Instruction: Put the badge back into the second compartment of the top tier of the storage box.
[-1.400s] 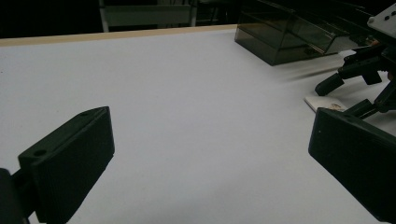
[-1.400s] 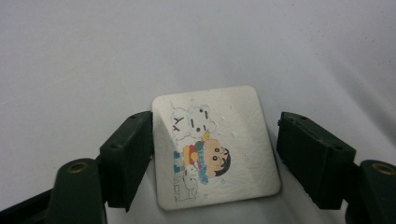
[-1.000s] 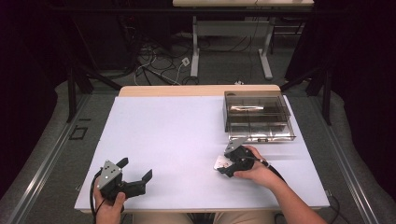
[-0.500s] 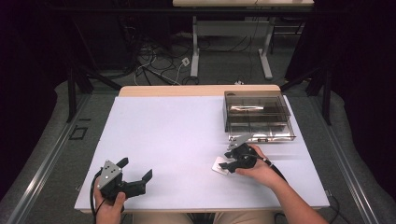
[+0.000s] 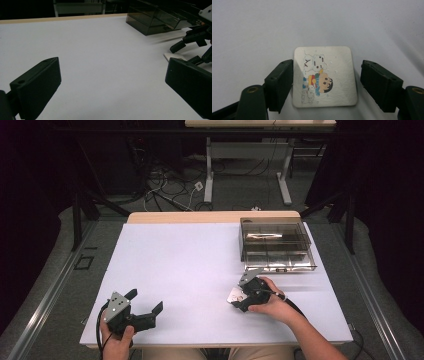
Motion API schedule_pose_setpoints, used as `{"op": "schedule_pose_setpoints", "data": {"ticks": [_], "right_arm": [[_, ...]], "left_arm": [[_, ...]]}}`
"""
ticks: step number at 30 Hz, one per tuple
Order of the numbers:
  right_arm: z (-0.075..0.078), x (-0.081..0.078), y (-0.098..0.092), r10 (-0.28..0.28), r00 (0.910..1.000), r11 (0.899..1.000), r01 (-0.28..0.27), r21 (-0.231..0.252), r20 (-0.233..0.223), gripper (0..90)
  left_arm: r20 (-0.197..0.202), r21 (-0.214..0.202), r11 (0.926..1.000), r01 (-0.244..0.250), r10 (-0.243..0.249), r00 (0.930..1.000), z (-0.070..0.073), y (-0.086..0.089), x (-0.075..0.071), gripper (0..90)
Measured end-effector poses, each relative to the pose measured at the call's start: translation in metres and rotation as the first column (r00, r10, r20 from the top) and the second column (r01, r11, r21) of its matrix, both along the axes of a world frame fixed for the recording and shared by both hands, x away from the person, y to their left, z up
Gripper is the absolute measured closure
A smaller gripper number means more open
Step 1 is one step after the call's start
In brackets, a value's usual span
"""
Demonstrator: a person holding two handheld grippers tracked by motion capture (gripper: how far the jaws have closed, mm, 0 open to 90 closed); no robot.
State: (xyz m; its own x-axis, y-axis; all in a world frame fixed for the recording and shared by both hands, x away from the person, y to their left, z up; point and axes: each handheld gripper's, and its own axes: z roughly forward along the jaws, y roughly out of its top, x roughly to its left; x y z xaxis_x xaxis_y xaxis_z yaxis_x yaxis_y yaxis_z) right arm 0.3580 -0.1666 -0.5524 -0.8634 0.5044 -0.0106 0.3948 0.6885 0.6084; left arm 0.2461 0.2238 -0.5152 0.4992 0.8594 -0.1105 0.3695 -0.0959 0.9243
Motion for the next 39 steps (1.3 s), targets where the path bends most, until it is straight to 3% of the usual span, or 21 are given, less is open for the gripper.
{"op": "schedule_pose_setpoints", "data": {"ticks": [5,9,10,15,17,39], "right_arm": [[0.0036,0.0006,0.0060,0.023,0.9997,0.999,-0.023,-0.047,-0.001,29.5],[0.0047,0.0045,0.0083,0.030,0.9990,0.998,-0.032,-0.058,-0.032,31.1],[0.0056,0.0031,0.0085,0.000,0.9977,0.998,-0.004,-0.061,-0.067,31.2],[0.0047,0.0092,0.0077,0.061,0.9969,0.996,-0.064,-0.058,-0.050,31.9],[0.0053,0.0084,0.0077,0.037,0.9969,0.998,-0.041,-0.054,-0.069,32.2],[0.0071,0.0053,0.0098,-0.029,0.9960,0.999,0.025,-0.040,-0.084,33.2]], "left_arm": [[-0.004,-0.009,1.0000,0.000,0.000,1.0000,-0.0002,-0.0010,0.0000,0.5],[-0.004,-0.008,1.0000,0.001,-0.001,1.0000,0.0000,-0.0006,-0.0001,0.5],[0.000,0.000,1.0000,0.001,-0.001,1.0000,0.0002,0.0001,0.0000,0.5],[-0.002,-0.004,1.0000,0.000,0.000,1.0000,0.0001,0.0002,0.0001,0.5],[-0.003,-0.004,1.0000,0.001,-0.001,1.0000,0.0000,0.0003,0.0002,0.5],[-0.008,-0.032,0.9995,-0.008,0.008,0.9999,-0.0003,0.0003,0.0002,0.5]]}}
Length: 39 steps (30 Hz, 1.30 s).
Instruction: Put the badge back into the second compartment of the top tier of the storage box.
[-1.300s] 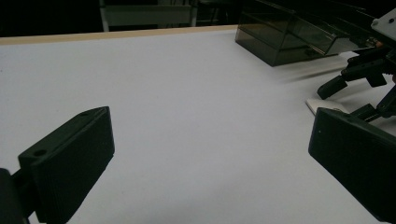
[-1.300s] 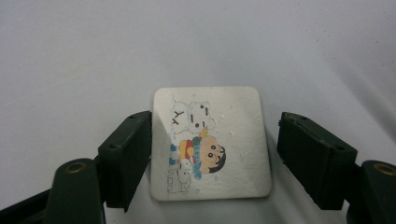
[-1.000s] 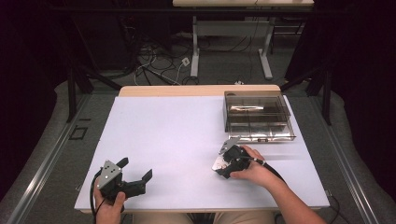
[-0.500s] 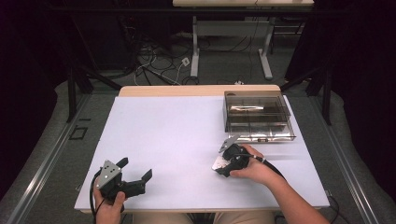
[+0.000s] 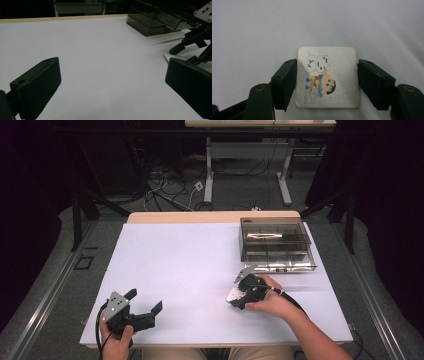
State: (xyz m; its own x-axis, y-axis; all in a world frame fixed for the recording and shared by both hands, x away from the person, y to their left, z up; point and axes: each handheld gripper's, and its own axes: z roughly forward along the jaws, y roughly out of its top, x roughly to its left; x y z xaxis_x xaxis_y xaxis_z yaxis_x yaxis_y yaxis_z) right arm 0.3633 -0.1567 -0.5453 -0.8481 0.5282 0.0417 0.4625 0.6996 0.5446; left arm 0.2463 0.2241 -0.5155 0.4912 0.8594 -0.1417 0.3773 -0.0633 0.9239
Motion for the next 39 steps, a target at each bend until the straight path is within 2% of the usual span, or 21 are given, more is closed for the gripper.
{"op": "schedule_pose_setpoints", "data": {"ticks": [10,16,20,21,24,28,29,31,39], "right_arm": [[0.006,-0.003,-0.002,-0.024,0.9997,0.999,0.024,0.034,-0.001,33.2],[0.011,-0.006,-0.003,-0.067,0.9977,0.996,0.068,0.055,-0.014,33.2],[0.016,-0.007,-0.005,-0.077,0.9970,0.995,0.077,0.058,0.001,33.2],[0.018,-0.008,-0.005,-0.097,0.9953,0.994,0.097,0.057,-0.009,33.2],[0.021,-0.010,-0.006,-0.108,0.9941,0.992,0.108,0.067,0.002,33.2],[0.028,-0.013,-0.007,-0.128,0.9917,0.989,0.129,0.072,-0.005,33.2],[0.029,-0.013,-0.007,-0.135,0.9908,0.988,0.134,0.079,0.010,33.2],[0.033,-0.015,-0.009,-0.138,0.9904,0.987,0.138,0.085,0.001,33.2],[0.045,-0.018,-0.016,-0.179,0.9837,0.979,0.176,0.101,0.020,33.1]], "left_arm": [[0.000,0.000,1.0000,0.000,0.000,1.0000,0.000,0.000,0.000,0.5],[0.000,0.000,1.0000,0.000,0.000,1.0000,0.000,-0.001,0.000,0.5],[-0.001,-0.001,1.0000,0.000,0.000,1.0000,0.000,-0.001,0.000,0.5],[-0.001,-0.001,1.0000,0.000,0.000,1.0000,0.000,-0.001,0.000,0.5],[-0.002,-0.001,1.0000,0.000,0.000,1.0000,0.000,-0.001,0.000,0.5],[-0.001,-0.001,1.0000,0.000,0.000,1.0000,0.000,-0.001,0.000,0.5],[-0.001,-0.001,1.0000,-0.001,0.001,1.0000,0.000,-0.001,0.000,0.5],[-0.001,-0.001,1.0000,-0.001,0.001,1.0000,0.000,-0.001,0.000,0.5],[-0.001,0.001,1.0000,-0.002,0.002,1.0000,0.000,-0.001,0.000,0.5]]}}
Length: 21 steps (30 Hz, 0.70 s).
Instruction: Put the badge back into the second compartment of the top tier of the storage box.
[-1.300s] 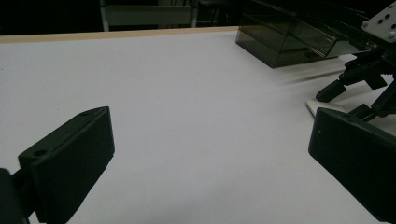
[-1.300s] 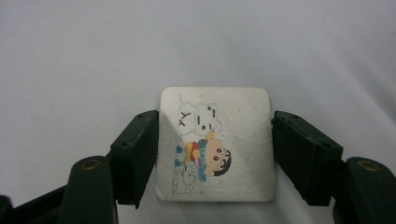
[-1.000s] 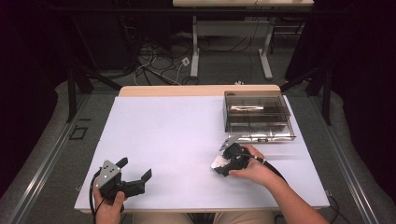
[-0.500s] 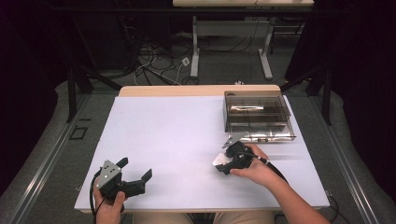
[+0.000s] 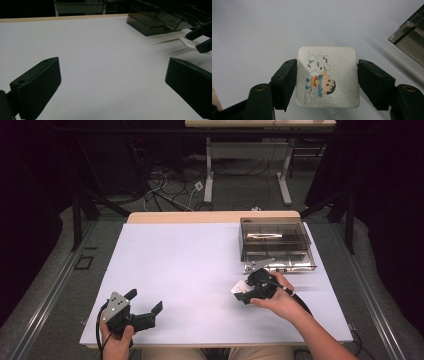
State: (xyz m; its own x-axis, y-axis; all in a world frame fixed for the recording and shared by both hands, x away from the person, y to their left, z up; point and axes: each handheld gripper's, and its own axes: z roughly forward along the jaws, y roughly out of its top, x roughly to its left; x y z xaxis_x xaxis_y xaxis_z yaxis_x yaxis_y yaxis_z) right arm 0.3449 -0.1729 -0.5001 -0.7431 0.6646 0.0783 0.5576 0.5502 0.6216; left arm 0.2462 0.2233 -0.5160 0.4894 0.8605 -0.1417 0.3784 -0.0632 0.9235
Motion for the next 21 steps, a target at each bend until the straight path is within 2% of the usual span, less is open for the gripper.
{"op": "schedule_pose_setpoints", "data": {"ticks": [3,6,7,8,12,15,16,21], "right_arm": [[0.004,-0.001,-0.003,-0.011,0.9999,1.000,0.011,-0.004,-0.010,33.2],[0.006,-0.001,-0.006,-0.027,0.9996,1.000,0.027,0.004,0.002,33.2],[0.008,-0.001,-0.007,-0.032,0.9994,0.999,0.032,0.005,-0.013,33.2],[0.008,-0.001,-0.007,-0.035,0.9994,0.999,0.035,0.011,0.000,33.1],[0.014,-0.001,-0.011,-0.048,0.9989,0.999,0.048,0.006,-0.004,33.2],[0.016,-0.001,-0.014,-0.056,0.9984,0.998,0.056,0.028,0.008,33.2],[0.019,-0.001,-0.015,-0.065,0.9979,0.998,0.065,0.022,0.000,33.2],[0.025,0.000,-0.020,-0.081,0.9966,0.996,0.081,0.032,0.015,33.1]], "left_arm": [[0.000,-0.001,1.0000,-0.001,0.001,1.0000,0.000,0.000,0.000,0.5],[-0.001,-0.001,1.0000,-0.001,0.001,1.0000,0.000,0.000,0.000,0.5],[-0.002,-0.001,1.0000,-0.001,0.001,1.0000,0.000,0.000,0.000,0.5],[-0.001,-0.001,1.0000,-0.002,0.002,1.0000,0.000,0.000,0.000,0.5],[-0.001,0.000,1.0000,-0.002,0.002,1.0000,0.000,0.000,0.000,0.5],[0.000,0.000,1.0000,-0.003,0.003,1.0000,0.000,0.000,0.000,0.5],[0.000,0.000,1.0000,-0.003,0.003,1.0000,0.000,0.000,0.000,0.5],[0.001,0.002,1.0000,-0.005,0.005,1.0000,-0.001,0.000,0.000,0.5]]}}
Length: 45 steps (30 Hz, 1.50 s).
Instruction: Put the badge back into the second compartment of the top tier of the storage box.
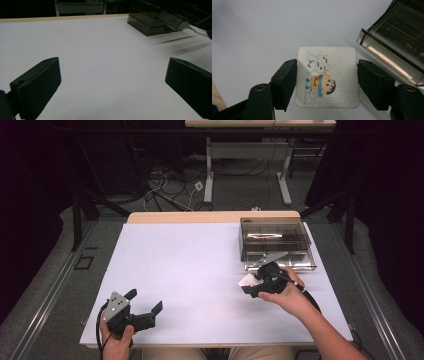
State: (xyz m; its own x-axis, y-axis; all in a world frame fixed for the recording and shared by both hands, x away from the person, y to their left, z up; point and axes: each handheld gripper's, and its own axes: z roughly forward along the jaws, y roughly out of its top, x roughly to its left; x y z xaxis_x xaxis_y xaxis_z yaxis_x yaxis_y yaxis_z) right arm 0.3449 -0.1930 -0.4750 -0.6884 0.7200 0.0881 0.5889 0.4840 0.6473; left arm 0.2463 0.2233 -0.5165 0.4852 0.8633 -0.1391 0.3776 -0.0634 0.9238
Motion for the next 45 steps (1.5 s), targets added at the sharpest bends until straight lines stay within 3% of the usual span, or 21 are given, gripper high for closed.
{"op": "schedule_pose_setpoints", "data": {"ticks": [12,24,35,45], "right_arm": [[0.014,0.004,-0.010,-0.021,0.9998,1.000,0.021,0.007,0.007,33.1],[0.026,0.014,-0.021,-0.082,0.9962,0.996,0.082,0.024,0.029,33.1],[0.029,0.031,-0.033,-0.168,0.9858,0.985,0.168,0.028,0.002,33.2],[0.028,0.044,-0.043,-0.249,0.9684,0.968,0.249,0.027,0.006,33.2]], "left_arm": [[0.001,0.015,0.9999,-0.003,0.003,1.0000,0.000,0.001,0.000,0.6],[0.002,0.014,0.9999,-0.001,0.001,1.0000,0.000,0.000,0.001,0.5],[0.002,0.012,0.9999,-0.003,0.003,1.0000,0.000,0.001,0.001,0.6],[0.001,0.011,0.9999,-0.002,0.002,1.0000,0.000,0.000,0.001,0.5]]}}
